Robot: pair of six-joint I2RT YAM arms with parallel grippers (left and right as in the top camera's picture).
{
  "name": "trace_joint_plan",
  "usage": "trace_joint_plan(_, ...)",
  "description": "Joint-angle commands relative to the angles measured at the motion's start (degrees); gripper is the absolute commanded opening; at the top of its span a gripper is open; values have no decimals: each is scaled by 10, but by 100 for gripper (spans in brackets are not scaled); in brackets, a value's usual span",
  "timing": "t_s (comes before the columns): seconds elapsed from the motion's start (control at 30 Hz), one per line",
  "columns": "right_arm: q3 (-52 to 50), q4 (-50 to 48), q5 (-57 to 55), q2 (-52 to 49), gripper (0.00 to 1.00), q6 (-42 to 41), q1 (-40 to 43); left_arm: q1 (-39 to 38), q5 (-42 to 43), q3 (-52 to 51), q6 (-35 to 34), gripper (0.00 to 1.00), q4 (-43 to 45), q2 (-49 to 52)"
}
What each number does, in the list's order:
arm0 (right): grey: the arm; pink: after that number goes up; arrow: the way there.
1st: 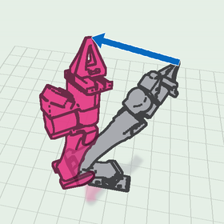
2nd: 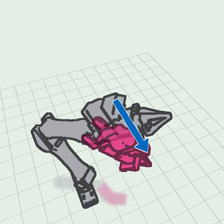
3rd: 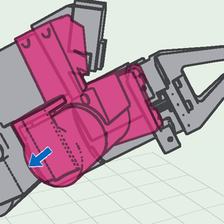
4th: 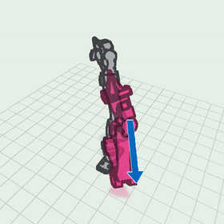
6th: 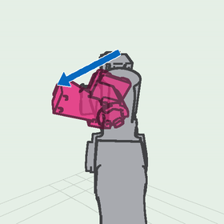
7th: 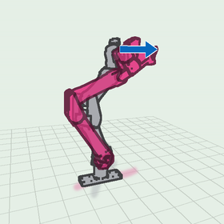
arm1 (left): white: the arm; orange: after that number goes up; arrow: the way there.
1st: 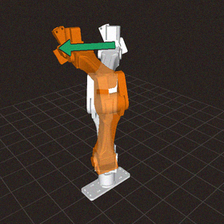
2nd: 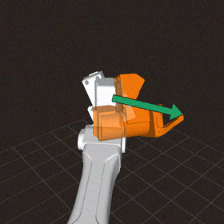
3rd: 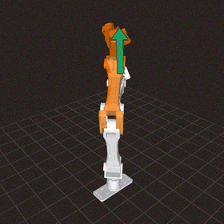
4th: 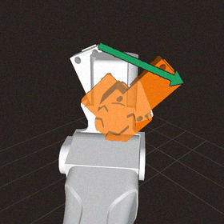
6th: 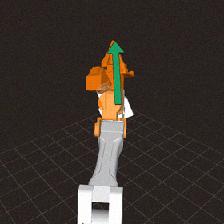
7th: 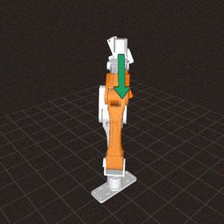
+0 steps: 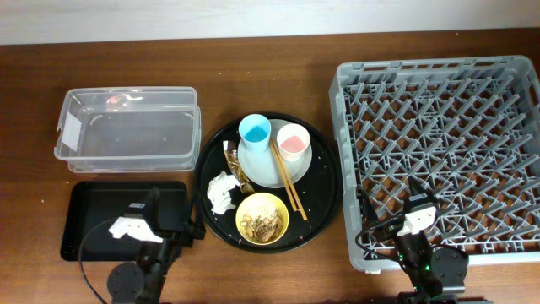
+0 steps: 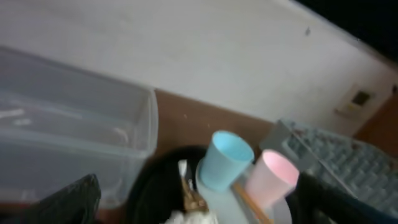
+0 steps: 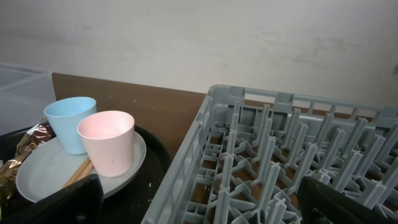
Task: Sort waste into correct bins and load items into the dishwasher rack
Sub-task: 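Move the left gripper toward the crumpled white tissue on the round tray, then grasp the white tissue with the left gripper and drop it in the clear bin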
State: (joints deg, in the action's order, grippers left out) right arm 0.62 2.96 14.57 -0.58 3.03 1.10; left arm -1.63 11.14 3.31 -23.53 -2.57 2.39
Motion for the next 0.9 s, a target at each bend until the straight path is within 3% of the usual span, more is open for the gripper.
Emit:
trace_joint_plan(0.0, -3, 2, -3, 4, 98, -5, 5, 3, 12, 135, 70, 99, -113, 2)
trace_joint_plan(0.13, -3, 2, -3, 4, 98, -5, 5, 3, -21, 342, 113, 99, -268, 83)
trace_joint_plan(0.37, -3, 2, -3, 4, 98, -5, 5, 3, -9, 610, 115, 100, -575, 396)
trace_joint_plan(0.47, -3, 2, -3, 4, 98, -5, 5, 3, 23, 614, 114, 96, -584, 457)
trace_joint_plan(0.5, -3, 2, -3, 4, 98, -5, 5, 3, 38, 614, 114, 75, -587, 473)
trace_joint_plan(0.53, -3, 2, -3, 4, 98, -5, 5, 3, 36, 614, 114, 67, -587, 484)
trace_joint_plan(0.6, -3, 2, -3, 4, 98, -5, 5, 3, 23, 614, 114, 62, -595, 499)
trace_joint_plan(0.7, -3, 2, -3, 4, 98, -5, 5, 3, -40, 613, 114, 62, -632, 516)
trace_joint_plan(0.87, -3, 2, -3, 4, 98, -5, 5, 3, -40, 612, 115, 63, -655, 539)
